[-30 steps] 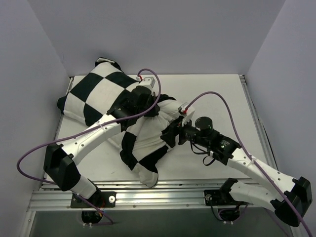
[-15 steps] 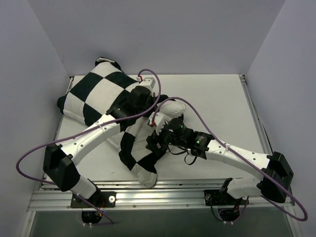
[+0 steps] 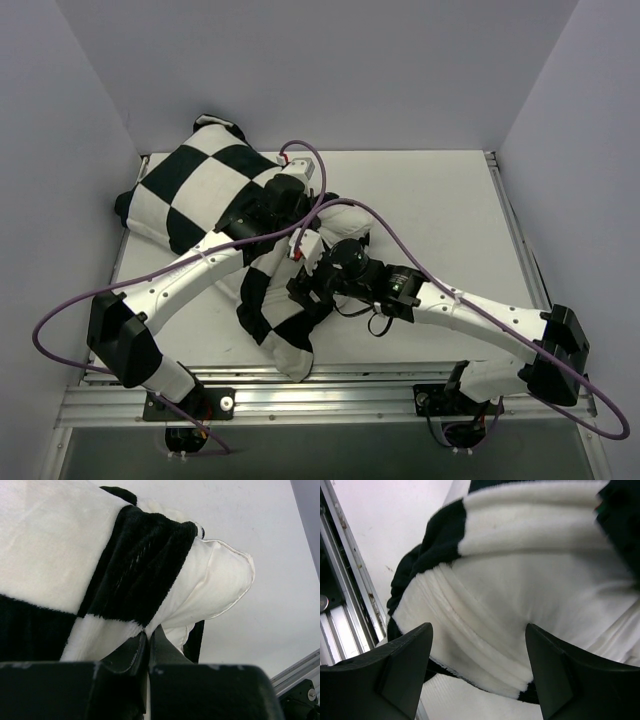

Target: Remove the pillowcase from the pillow

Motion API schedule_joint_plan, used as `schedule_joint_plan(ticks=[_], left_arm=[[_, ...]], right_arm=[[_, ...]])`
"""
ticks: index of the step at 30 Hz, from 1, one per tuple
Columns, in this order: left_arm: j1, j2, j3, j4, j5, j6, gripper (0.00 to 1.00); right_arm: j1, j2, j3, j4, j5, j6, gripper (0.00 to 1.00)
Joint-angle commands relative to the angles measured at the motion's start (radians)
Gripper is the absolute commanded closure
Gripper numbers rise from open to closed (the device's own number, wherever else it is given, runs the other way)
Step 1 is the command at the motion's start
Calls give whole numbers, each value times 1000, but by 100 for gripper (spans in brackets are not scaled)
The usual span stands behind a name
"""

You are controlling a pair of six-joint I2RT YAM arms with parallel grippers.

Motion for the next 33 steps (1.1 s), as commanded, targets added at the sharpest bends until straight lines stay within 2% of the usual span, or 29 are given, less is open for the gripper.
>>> schedule_joint_plan(ticks=[1, 8, 14, 17, 19, 20, 21, 24, 25, 33], left_arm=[[14, -28, 20, 33, -7, 14, 98], [14, -24, 32, 19, -27, 25, 98], [16, 4, 86, 1, -55, 43, 98], [24, 22, 123, 1, -76, 57, 98], [31, 36, 153, -18, -96, 61, 98], [34, 50, 184, -25, -108, 63, 98], [36, 54, 198, -36, -122, 62, 98], [56, 68, 232, -32, -159, 49, 98], [69, 71, 241, -32, -177, 45, 98], [184, 90, 377, -51, -259, -70, 98]], right_arm=[[6, 7, 83, -14, 40, -47, 30], [9, 108, 89, -36, -56, -52, 30], [45, 146, 17, -42, -87, -21, 33], [78, 168, -23, -69, -85, 5, 41], [104, 175, -46, -77, -78, 28, 54], [118, 180, -56, -77, -75, 38, 61], [147, 180, -66, -77, -72, 48, 75], [204, 159, -110, -73, -75, 90, 98], [215, 151, -119, -71, -82, 118, 100], [281, 105, -181, -77, -130, 212, 100]])
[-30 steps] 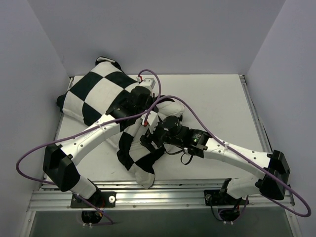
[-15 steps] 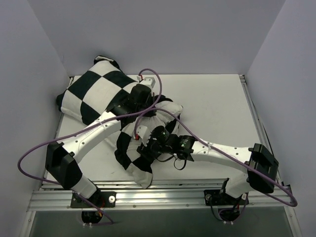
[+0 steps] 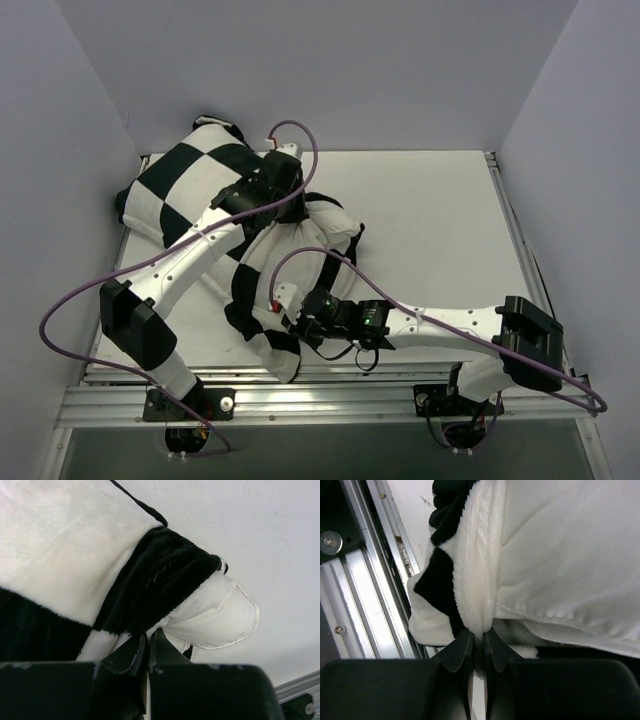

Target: Remove the pillowcase from the pillow

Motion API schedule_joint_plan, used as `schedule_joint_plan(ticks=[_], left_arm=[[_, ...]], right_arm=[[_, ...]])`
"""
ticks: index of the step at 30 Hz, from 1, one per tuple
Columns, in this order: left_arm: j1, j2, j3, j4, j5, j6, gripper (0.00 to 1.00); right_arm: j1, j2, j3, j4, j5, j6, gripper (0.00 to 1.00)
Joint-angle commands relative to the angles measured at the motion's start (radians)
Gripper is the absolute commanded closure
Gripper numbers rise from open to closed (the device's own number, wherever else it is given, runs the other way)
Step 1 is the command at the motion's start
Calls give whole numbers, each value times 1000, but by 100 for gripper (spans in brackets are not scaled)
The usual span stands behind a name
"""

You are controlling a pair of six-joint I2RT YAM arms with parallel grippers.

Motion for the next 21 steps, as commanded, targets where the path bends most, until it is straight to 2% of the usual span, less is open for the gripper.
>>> schedule_joint_plan(ticks=[1, 5, 9, 12, 14, 18, 19, 21], left_arm=[[130, -21, 165, 211, -221, -61, 98], [207, -31, 200, 219, -238, -135, 98], [216, -33, 184, 221, -177, -132, 98], [216, -56, 87, 265, -122, -103, 98], [216, -85, 0, 302, -53, -80, 95], [216, -137, -123, 359, 55, -51, 81], [213, -162, -146, 374, 88, -38, 70], [203, -191, -213, 428, 212, 12, 55]], right_arm=[[78, -42, -65, -133, -180, 133, 100], [77, -86, -108, -121, -156, 182, 100], [45, -166, -165, -82, -38, 283, 100], [-33, -261, -235, -39, 16, 326, 100], [-102, -318, -268, -35, -1, 340, 100], [-225, -346, -277, -18, -14, 333, 100], [-231, -334, -274, 5, -21, 327, 100], [-242, -317, -274, 36, -31, 323, 100]])
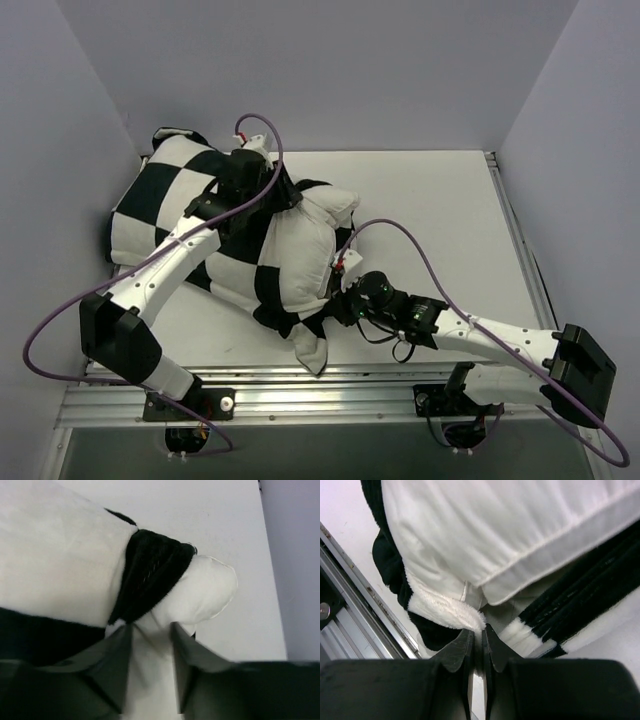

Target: Remove the pillowcase from the pillow

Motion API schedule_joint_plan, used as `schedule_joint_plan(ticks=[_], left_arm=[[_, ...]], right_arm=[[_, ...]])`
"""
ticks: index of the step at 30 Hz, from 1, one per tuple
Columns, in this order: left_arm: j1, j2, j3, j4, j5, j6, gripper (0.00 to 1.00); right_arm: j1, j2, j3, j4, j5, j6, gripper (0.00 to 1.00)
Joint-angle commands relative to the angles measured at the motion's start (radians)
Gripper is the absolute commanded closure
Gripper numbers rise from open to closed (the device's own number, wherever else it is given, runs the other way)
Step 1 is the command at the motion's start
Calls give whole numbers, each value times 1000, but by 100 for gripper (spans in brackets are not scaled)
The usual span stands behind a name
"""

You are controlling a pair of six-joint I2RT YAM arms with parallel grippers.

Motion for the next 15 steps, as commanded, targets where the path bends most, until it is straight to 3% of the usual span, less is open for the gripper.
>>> schedule_joint_plan(ticks=[1, 4, 5, 9, 15], left_arm=[[20, -130, -71, 193, 62, 111, 39], [-70, -189, -137, 191, 21, 247, 22], [-153, -227, -157, 196, -32, 334, 18], [-308, -316, -284, 234, -282, 442, 18], [-507, -358, -424, 249, -464, 468, 18]], right_arm=[[-9, 28, -15, -39, -91, 35, 100], [-13, 65, -7, -1, -94, 37, 100], [-15, 66, -7, 8, -93, 37, 100], [-26, 51, -21, 27, -86, 43, 100], [-52, -20, -53, 44, -85, 53, 100]])
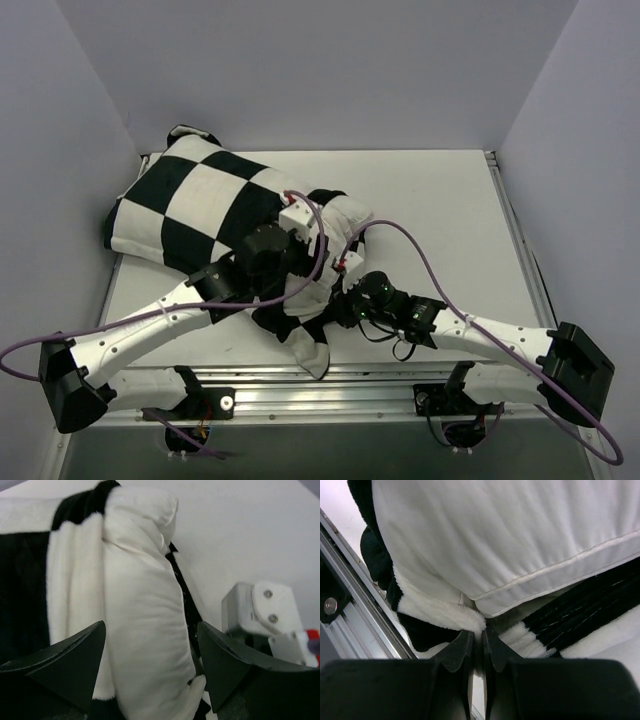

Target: Remove the pillowcase from the pillow

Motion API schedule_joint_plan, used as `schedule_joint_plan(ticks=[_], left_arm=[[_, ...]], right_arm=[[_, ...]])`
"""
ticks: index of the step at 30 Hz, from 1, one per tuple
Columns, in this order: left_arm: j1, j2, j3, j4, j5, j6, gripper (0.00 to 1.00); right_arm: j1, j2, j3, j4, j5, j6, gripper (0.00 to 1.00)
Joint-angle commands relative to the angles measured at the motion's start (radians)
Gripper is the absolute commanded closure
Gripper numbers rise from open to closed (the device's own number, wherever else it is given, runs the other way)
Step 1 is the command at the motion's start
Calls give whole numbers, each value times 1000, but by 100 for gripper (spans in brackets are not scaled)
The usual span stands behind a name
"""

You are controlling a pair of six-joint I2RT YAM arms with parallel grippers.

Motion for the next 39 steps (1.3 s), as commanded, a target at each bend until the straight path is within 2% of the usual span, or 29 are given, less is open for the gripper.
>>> schedule_joint_plan(ticks=[1, 7, 12, 19, 22, 26, 27, 29, 30, 32, 39], left_arm=[[-109, 15, -47, 55, -209, 73, 18], [-201, 67, -129, 109, -342, 91, 14], [-207, 127, -172, 166, -410, 101, 13], [-206, 239, -184, 135, -514, 18, 15], [-198, 285, -173, 92, -558, -36, 28], [-190, 314, -158, 72, -575, -57, 49], [-183, 317, -156, 69, -580, -62, 61], [-171, 316, -156, 54, -591, -89, 73], [-163, 311, -159, 49, -588, -97, 84], [-144, 299, -159, 43, -579, -113, 97], [-86, 158, -64, 14, -526, -174, 98]], right_arm=[[-17, -57, -19, 6, -4, 27, 100], [-25, -86, -29, 16, -12, 33, 100], [-28, -91, -32, 24, -18, 35, 100], [-28, -128, -44, 30, -21, 39, 100], [-28, -146, -47, 27, -20, 46, 100], [-29, -169, -49, 22, -12, 53, 100], [-29, -180, -50, 22, -9, 55, 100], [-29, -190, -52, 19, -7, 56, 100], [-29, -200, -52, 13, -1, 56, 100], [-29, -206, -55, 6, 5, 56, 100], [-31, -198, -69, -10, -4, 62, 100]])
